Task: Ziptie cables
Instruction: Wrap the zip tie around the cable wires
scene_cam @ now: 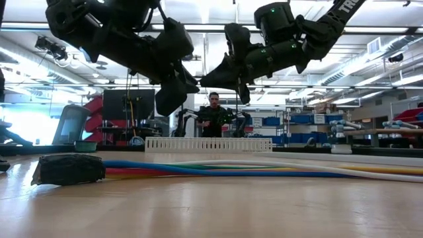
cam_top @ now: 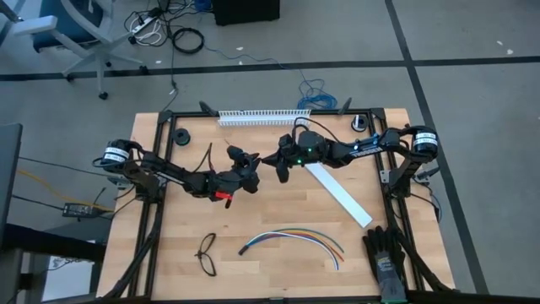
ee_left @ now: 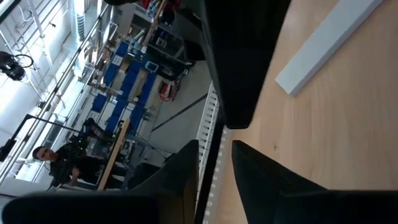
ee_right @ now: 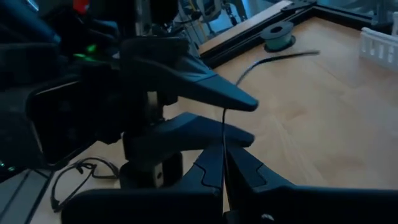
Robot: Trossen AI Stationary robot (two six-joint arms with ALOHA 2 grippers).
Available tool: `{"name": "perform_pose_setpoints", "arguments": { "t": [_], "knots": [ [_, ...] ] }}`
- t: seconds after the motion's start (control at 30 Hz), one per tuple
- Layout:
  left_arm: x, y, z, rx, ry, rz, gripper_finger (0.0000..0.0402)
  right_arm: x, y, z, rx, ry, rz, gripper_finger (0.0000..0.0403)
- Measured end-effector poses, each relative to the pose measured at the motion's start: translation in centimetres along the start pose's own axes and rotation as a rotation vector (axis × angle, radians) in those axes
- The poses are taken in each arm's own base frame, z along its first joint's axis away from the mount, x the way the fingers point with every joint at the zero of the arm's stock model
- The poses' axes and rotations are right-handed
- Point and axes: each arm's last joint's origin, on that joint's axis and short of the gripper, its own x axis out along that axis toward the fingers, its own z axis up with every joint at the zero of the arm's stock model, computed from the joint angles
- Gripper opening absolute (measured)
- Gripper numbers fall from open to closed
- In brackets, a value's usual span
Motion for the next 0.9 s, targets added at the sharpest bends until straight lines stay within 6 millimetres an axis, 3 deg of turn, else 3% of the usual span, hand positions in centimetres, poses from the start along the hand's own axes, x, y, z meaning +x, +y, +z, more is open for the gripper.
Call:
{"name": "perform_pose_setpoints", "arguments": {
  "t": [0.3,0.57,0.73,0.9],
  "knots": [
    [0.0,0.01,0.01,-0.007,-0.001,0.001,0.007,-0.01,-0.03,0.02,0.0,-0.001,-0.002,0.0],
    [0.0,-0.01,-0.01,-0.104,0.0,-0.001,0.0007,-0.02,-0.03,0.04,-0.016,-0.002,-0.002,0.0],
    [0.0,-0.04,0.0,-0.185,-0.006,-0.009,0.0004,-0.03,-0.04,0.0,-0.055,0.003,-0.003,0.0005],
    [-0.01,-0.06,0.01,-0.237,-0.011,-0.016,0.0002,-0.04,-0.13,-0.35,-0.099,0.045,0.002,0.0041]
  ]
}}
